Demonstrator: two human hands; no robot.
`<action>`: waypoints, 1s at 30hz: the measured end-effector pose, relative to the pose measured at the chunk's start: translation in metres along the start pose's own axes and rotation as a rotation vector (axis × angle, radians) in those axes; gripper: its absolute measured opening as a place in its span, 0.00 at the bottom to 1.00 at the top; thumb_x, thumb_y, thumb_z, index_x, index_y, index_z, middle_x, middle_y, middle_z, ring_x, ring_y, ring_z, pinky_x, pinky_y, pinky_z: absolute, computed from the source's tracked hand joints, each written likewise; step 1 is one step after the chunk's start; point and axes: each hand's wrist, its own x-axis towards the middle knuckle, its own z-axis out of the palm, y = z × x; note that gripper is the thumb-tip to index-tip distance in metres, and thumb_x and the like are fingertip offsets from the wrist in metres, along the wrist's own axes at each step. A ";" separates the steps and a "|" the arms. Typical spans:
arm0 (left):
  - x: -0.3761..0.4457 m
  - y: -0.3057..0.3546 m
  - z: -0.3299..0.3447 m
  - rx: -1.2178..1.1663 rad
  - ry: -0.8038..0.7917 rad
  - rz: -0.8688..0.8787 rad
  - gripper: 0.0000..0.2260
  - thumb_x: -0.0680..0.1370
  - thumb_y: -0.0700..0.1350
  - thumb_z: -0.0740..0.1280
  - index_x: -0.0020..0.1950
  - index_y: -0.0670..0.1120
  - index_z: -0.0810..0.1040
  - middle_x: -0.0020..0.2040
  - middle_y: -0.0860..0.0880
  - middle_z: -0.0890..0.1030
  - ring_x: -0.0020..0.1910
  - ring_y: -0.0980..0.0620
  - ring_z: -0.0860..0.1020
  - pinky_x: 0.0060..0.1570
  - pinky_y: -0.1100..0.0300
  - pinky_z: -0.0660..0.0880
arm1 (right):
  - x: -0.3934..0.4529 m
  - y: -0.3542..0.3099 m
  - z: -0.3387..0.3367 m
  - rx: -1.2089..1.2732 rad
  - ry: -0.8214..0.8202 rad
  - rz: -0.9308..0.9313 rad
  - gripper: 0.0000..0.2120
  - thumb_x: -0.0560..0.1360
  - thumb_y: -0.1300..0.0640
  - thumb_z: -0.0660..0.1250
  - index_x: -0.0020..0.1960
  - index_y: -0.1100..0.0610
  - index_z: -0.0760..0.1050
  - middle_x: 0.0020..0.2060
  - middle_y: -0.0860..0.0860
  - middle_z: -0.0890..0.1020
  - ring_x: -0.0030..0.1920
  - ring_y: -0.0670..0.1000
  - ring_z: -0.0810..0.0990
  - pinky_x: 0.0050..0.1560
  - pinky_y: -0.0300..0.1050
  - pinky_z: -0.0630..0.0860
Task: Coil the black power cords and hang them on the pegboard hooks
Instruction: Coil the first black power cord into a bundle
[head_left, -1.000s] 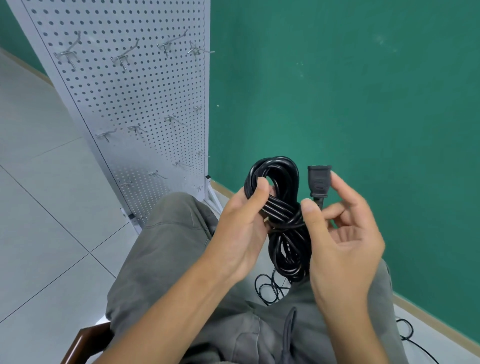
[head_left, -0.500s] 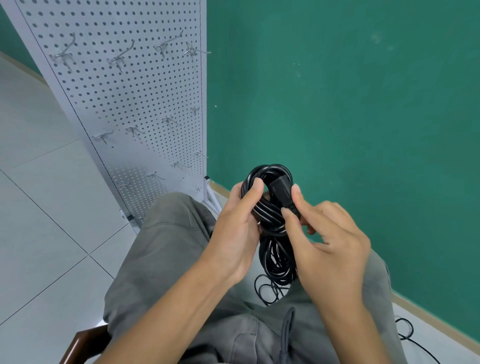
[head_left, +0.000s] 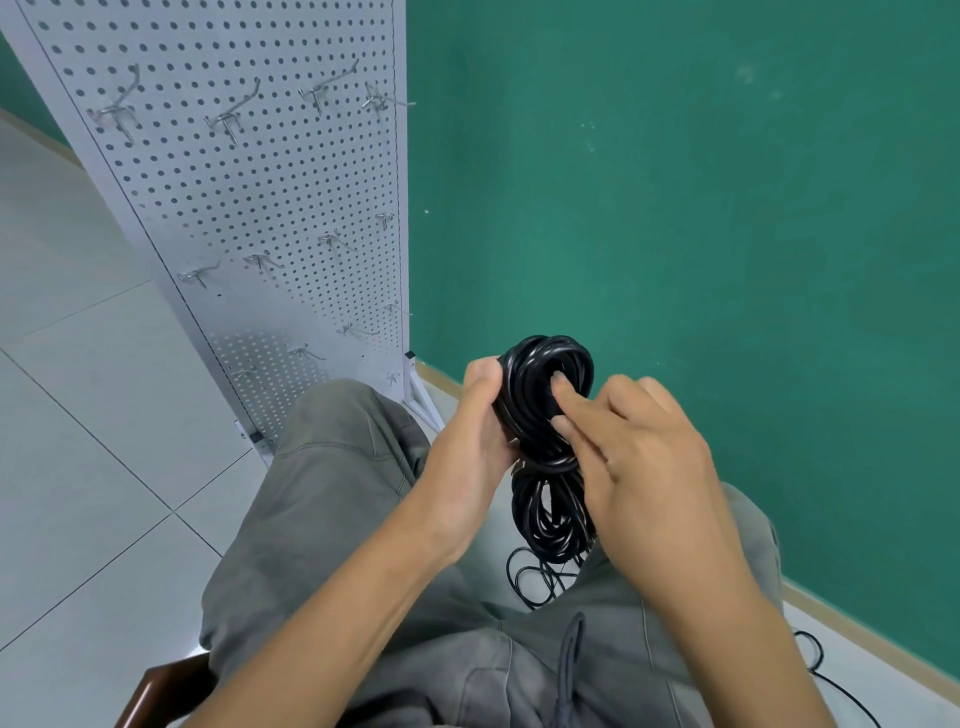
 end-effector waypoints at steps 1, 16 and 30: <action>0.004 -0.001 -0.001 0.045 0.012 -0.006 0.29 0.83 0.59 0.52 0.72 0.37 0.68 0.67 0.40 0.79 0.64 0.47 0.79 0.65 0.49 0.75 | 0.002 0.002 -0.001 -0.003 -0.015 -0.007 0.13 0.77 0.64 0.72 0.62 0.60 0.82 0.36 0.47 0.68 0.39 0.48 0.62 0.36 0.41 0.65; 0.007 0.005 -0.018 0.018 -0.115 0.059 0.21 0.81 0.49 0.66 0.72 0.44 0.72 0.48 0.46 0.84 0.54 0.49 0.82 0.66 0.47 0.77 | 0.015 0.028 0.019 0.924 0.090 0.605 0.11 0.72 0.72 0.73 0.35 0.60 0.81 0.29 0.47 0.81 0.33 0.41 0.74 0.37 0.36 0.73; 0.104 -0.031 -0.036 0.797 0.104 0.112 0.20 0.76 0.61 0.69 0.45 0.43 0.81 0.46 0.49 0.84 0.50 0.50 0.80 0.56 0.49 0.76 | 0.049 0.118 0.078 0.906 -0.277 0.720 0.11 0.79 0.69 0.66 0.44 0.59 0.84 0.38 0.50 0.86 0.40 0.47 0.83 0.54 0.45 0.81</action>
